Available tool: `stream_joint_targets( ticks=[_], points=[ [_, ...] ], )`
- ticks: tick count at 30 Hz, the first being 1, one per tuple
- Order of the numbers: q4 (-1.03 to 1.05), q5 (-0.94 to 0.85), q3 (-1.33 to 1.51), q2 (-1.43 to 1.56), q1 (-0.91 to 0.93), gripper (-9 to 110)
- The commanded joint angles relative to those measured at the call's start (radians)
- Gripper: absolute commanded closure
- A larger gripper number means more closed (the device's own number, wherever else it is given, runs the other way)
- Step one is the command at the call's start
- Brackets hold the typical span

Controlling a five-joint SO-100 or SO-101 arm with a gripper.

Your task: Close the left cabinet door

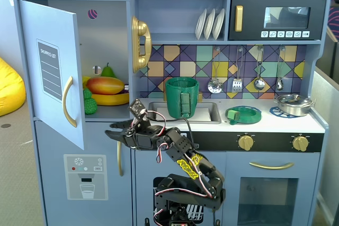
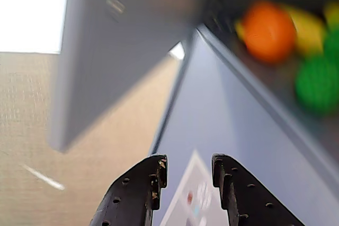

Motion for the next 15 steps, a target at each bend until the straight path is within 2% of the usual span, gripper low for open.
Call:
stream_joint_targets(
  ticks=[1,15],
  points=[
    [-0.060,-0.124,-0.166,-0.095,-0.081,101],
    [-0.227,-0.420,-0.410,-0.400,-0.368,101]
  ],
)
